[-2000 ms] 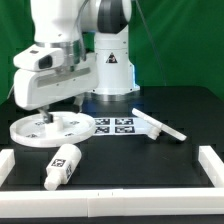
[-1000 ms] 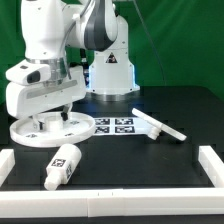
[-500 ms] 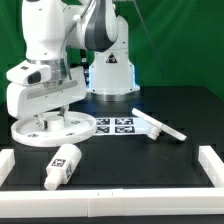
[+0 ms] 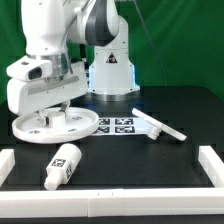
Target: Assemble round table
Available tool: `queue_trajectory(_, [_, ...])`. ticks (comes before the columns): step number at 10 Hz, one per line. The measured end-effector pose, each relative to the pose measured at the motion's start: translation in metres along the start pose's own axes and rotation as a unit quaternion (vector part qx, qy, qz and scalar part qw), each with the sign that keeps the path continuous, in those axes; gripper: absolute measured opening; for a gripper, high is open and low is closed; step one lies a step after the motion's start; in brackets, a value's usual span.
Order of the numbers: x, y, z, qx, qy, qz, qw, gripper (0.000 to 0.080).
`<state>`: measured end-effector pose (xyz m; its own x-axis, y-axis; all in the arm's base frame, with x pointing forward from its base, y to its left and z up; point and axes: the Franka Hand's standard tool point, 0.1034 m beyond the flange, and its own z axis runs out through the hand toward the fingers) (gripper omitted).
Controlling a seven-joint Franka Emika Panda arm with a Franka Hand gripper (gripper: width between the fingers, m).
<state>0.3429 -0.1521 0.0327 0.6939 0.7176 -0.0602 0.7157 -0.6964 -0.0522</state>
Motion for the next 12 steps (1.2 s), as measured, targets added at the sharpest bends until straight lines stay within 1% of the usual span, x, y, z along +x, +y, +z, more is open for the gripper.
queue_trajectory(1, [0.016, 0.004, -0.013, 0.0, 0.001, 0.008, 1.0, 0.04])
queue_trajectory(2, [0.032, 0.008, -0.022, -0.011, 0.005, 0.012, 1.0, 0.0402])
queue_trajectory(3, [0.041, 0.0, -0.023, -0.013, 0.003, 0.038, 0.999, 0.0402])
queue_trajectory(4, [0.042, -0.002, -0.022, -0.011, 0.001, 0.031, 0.999, 0.0402])
queue_trajectory(6, [0.042, 0.0, -0.022, -0.012, 0.001, 0.032, 0.999, 0.0402])
queue_trajectory(7, [0.05, 0.009, -0.03, -0.002, -0.006, 0.029, 1.0, 0.0402])
queue_trajectory(8, [0.071, 0.028, -0.042, -0.007, -0.004, 0.027, 1.0, 0.0402])
queue_trajectory(9, [0.093, 0.043, -0.048, -0.012, -0.002, 0.029, 1.0, 0.0402])
queue_trajectory(10, [0.109, 0.053, -0.051, -0.022, 0.006, 0.024, 0.999, 0.0402])
queue_trajectory(11, [0.11, 0.053, -0.047, -0.017, 0.007, 0.03, 0.999, 0.0402])
queue_trajectory(12, [0.109, 0.052, -0.046, -0.016, 0.006, 0.03, 0.999, 0.0402])
